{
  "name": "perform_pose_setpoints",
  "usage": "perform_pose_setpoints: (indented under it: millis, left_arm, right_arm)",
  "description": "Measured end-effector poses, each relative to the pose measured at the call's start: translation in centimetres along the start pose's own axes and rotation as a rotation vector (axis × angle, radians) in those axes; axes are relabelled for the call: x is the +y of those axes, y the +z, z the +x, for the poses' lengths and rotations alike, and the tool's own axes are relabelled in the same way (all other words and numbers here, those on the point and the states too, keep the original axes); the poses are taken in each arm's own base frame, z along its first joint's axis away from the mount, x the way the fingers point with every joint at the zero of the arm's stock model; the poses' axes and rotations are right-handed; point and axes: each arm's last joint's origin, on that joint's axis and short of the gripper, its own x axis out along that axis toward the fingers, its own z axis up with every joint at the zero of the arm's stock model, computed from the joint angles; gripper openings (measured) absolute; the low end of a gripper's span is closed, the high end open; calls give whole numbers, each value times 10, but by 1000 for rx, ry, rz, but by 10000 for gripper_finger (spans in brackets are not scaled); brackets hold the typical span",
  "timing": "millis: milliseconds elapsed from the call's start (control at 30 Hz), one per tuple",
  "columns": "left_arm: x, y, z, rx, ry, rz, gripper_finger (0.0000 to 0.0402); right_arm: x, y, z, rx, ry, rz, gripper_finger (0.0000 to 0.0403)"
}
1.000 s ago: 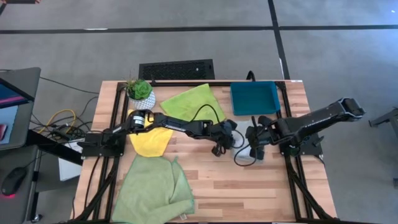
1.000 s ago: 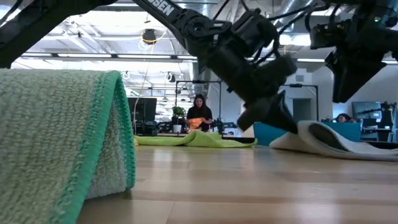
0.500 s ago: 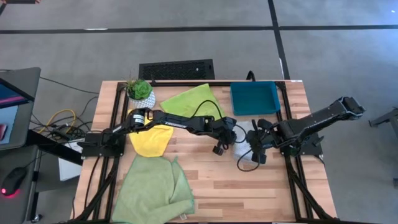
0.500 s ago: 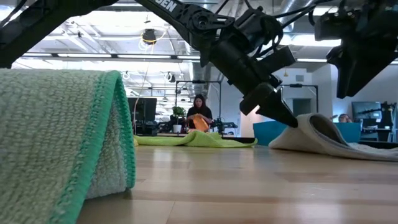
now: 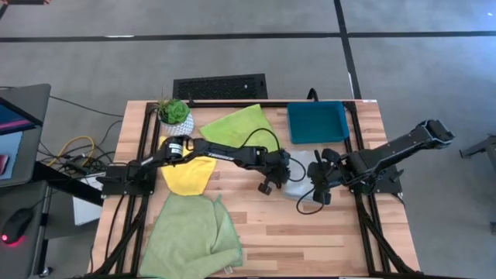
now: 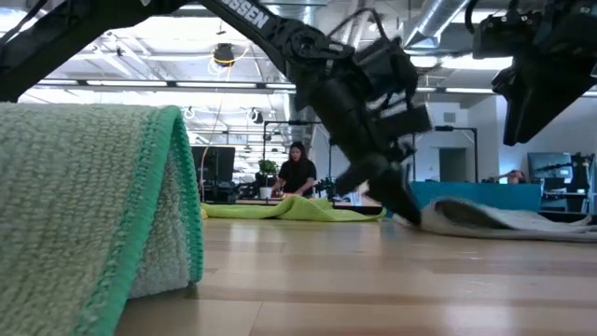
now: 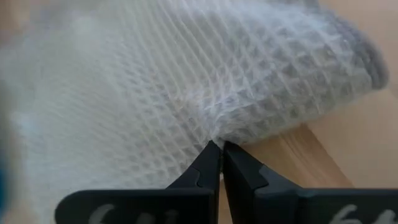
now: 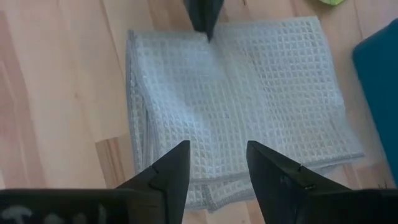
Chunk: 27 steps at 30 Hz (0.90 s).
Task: Fold microfiber towels
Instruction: Put the gray microfiber towel into the blue bin
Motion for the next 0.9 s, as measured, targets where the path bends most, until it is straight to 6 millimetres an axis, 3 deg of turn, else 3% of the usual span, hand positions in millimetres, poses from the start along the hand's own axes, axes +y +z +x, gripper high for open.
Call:
perform_pose_setpoints:
  millis: [400,900]
  left_arm:
    - [-1,2,4,1,59,-22,21]
    - [7,11,-5,49,92,-125,127]
  right_arm:
    - [0,0,0,-3,1,1,182]
    - [0,0,0,0,0,0,182]
